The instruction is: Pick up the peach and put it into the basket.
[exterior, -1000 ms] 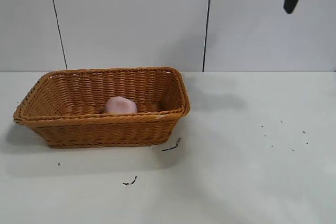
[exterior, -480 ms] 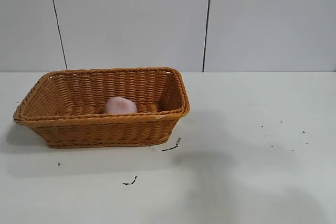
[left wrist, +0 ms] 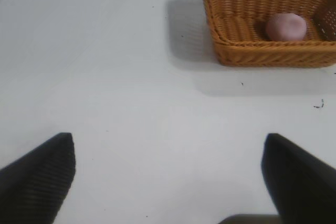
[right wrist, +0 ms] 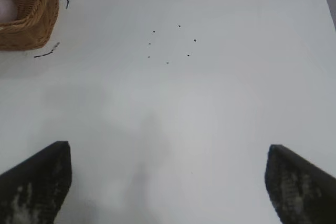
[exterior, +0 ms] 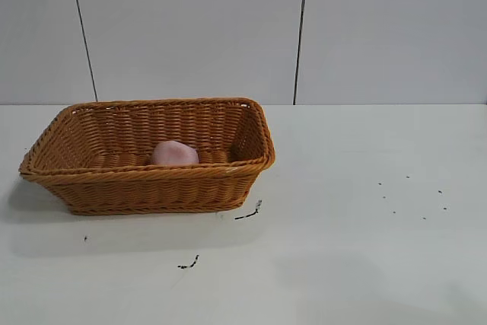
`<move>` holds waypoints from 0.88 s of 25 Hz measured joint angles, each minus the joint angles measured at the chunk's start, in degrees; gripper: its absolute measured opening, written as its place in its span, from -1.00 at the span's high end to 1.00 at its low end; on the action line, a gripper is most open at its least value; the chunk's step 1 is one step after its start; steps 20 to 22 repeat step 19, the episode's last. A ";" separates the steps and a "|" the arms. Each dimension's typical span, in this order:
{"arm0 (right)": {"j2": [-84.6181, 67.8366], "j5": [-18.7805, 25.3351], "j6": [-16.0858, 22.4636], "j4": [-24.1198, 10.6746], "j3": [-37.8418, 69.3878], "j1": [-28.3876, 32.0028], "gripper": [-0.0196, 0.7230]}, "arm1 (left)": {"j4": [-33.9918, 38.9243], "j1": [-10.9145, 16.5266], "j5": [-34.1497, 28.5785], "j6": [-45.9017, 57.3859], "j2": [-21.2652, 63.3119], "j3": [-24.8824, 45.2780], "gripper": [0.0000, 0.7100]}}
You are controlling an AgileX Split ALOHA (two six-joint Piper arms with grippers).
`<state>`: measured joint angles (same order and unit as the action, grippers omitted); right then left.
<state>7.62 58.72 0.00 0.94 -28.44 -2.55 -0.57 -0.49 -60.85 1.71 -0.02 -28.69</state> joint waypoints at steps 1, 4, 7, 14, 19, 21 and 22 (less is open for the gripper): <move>-1.48 0.06 0.00 0.00 0.00 0.00 -0.93 | 0.00 0.00 0.00 0.00 0.00 0.00 -0.95; -5.51 0.07 0.00 0.10 0.04 0.00 -0.93 | 0.00 0.00 0.00 0.00 0.00 0.00 -0.95; -7.80 0.07 0.00 0.10 0.04 0.00 -0.93 | 0.00 0.00 0.00 0.00 0.00 0.00 -0.95; -7.86 0.07 0.00 0.15 0.04 0.00 -0.93 | 0.00 0.00 0.00 0.00 0.00 0.00 -0.95; -7.86 0.07 0.00 0.15 0.04 0.00 -0.93 | 0.00 0.00 0.00 0.00 0.00 0.00 -0.95; -7.86 0.07 0.00 0.15 0.04 0.00 -0.93 | 0.00 0.00 0.00 0.00 0.00 0.00 -0.95; -7.86 0.07 0.00 0.15 0.04 0.00 -0.93 | 0.00 0.00 0.00 0.00 0.00 0.00 -0.95</move>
